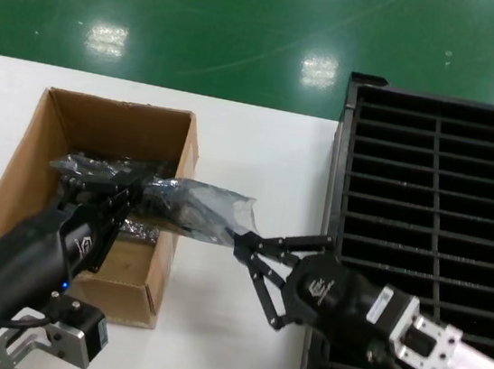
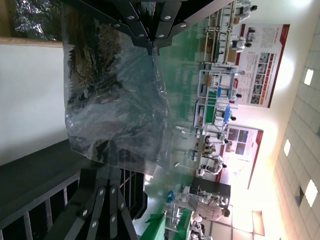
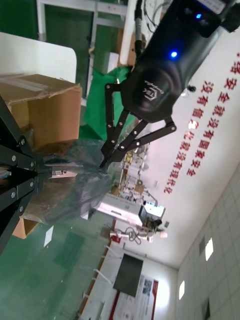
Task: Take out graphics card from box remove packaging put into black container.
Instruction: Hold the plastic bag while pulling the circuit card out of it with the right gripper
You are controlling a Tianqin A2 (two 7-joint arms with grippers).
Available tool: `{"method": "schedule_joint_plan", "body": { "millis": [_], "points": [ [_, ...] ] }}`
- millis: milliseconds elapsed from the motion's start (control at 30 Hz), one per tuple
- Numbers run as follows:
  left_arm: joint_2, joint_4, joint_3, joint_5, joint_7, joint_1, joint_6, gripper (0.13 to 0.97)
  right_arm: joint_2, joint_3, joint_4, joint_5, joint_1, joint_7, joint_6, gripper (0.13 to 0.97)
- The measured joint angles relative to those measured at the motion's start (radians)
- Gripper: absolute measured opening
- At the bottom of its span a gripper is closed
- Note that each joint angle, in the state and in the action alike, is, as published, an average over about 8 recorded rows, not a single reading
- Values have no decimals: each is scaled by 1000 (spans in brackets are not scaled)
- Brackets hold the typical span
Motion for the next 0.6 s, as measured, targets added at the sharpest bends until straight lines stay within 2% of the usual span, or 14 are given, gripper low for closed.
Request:
{"method": "schedule_joint_plan", "body": {
  "millis": [600],
  "points": [
    [0,0,0,0,0,0,0,140,-16,-65,-264,-14,251,12,-182,133]
  ]
}}
